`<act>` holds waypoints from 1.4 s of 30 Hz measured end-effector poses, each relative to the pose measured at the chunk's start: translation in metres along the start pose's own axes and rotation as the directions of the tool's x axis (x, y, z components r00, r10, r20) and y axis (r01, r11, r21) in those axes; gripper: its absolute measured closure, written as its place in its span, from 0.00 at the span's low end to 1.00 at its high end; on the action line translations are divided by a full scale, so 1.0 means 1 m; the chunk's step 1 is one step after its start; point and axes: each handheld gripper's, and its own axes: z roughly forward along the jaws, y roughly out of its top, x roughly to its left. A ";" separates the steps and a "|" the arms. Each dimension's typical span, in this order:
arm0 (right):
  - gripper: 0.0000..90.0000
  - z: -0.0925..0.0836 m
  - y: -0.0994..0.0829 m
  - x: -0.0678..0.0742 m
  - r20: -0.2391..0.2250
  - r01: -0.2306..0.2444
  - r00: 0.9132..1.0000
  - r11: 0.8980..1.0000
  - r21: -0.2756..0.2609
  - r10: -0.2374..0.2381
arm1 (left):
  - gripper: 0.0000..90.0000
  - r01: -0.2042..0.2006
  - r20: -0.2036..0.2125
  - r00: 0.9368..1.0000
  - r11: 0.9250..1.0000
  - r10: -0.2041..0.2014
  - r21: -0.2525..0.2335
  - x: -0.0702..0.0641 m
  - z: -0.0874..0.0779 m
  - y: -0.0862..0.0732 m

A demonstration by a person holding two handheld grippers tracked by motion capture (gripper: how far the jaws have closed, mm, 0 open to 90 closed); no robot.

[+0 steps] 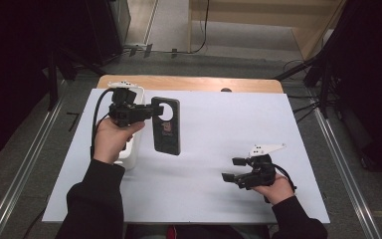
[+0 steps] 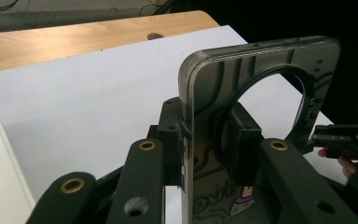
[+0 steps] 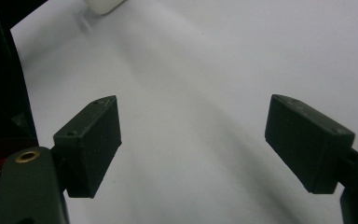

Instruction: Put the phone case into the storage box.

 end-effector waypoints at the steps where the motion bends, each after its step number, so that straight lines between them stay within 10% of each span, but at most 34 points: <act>1: 0.19 -0.001 -0.001 0.000 -0.002 0.003 1.000 1.000 0.003 -0.003 | 0.79 0.000 0.001 1.000 1.000 0.000 -0.001 0.001 -0.001 0.000; 42: 0.19 -0.003 -0.014 0.006 0.001 0.031 1.000 0.999 0.028 -0.031 | 0.79 0.023 -0.076 0.997 1.000 -0.022 0.006 0.017 -0.033 0.049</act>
